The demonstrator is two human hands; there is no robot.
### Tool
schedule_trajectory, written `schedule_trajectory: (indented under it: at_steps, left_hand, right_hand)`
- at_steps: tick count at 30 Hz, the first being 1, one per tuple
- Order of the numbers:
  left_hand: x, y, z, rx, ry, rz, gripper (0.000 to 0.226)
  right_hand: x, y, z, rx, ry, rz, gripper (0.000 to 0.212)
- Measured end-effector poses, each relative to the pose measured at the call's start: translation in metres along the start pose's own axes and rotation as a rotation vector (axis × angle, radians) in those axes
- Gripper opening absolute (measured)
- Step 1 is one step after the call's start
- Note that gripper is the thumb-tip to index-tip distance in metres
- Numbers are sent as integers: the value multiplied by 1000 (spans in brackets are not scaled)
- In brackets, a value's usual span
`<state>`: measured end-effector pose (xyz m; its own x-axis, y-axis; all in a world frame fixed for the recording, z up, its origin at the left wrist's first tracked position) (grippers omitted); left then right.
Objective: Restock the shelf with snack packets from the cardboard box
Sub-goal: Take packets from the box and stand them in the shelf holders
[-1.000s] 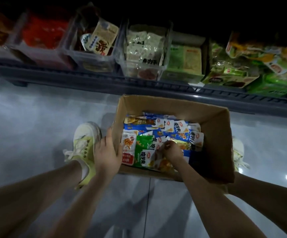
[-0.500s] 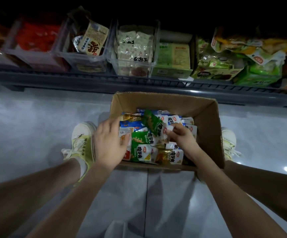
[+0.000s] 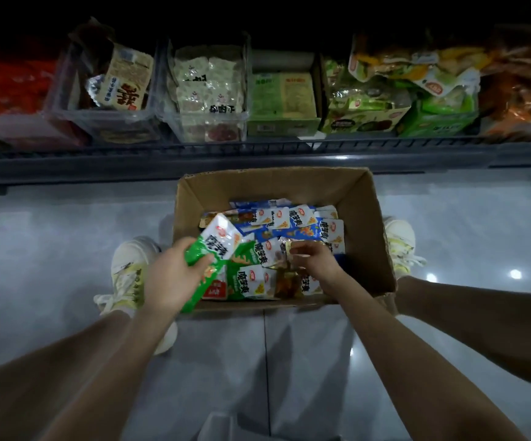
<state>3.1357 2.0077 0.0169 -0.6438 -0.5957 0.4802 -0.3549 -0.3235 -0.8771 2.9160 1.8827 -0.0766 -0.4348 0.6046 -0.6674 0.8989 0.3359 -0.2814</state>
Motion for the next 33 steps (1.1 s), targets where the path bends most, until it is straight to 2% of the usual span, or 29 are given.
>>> schedule_trajectory:
  at_steps: [3, 8, 15, 21, 26, 30, 33]
  left_hand:
    - [-12, -1, 3, 61, -91, -36, 31]
    - [-8, 6, 6, 45, -110, -85, 30]
    - [3, 19, 8, 83, -128, -72, 30]
    - [-1, 23, 6, 84, -163, -170, 27]
    - [3, 18, 6, 78, -267, -298, 23]
    - [2, 7, 4, 117, -300, -347, 25]
    - [3, -2, 0, 100, -317, -369, 23]
  right_hand:
    - [15, 5, 19, 51, 101, 52, 38]
    - [17, 22, 38, 53, 97, 54, 45]
    - [34, 49, 50, 2, 224, 82, 33]
    - [23, 43, 40, 7, 120, 75, 18]
    - [-5, 20, 19, -97, 63, 248, 19]
    - [-24, -10, -3, -88, 4, 377, 17]
    - [-35, -15, -22, -198, -55, 384, 18]
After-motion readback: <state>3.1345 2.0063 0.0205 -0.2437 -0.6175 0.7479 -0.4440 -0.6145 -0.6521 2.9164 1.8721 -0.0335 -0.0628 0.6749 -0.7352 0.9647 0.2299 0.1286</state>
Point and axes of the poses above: each hand's wrist, its own z-axis towards the middle knuckle, its own y-axis out of the palm, x = y × z, the point moved 3 cm from there along z, towards the middle knuckle, and after that the axes turned 15 degrees about x, right-handed, at the moved point
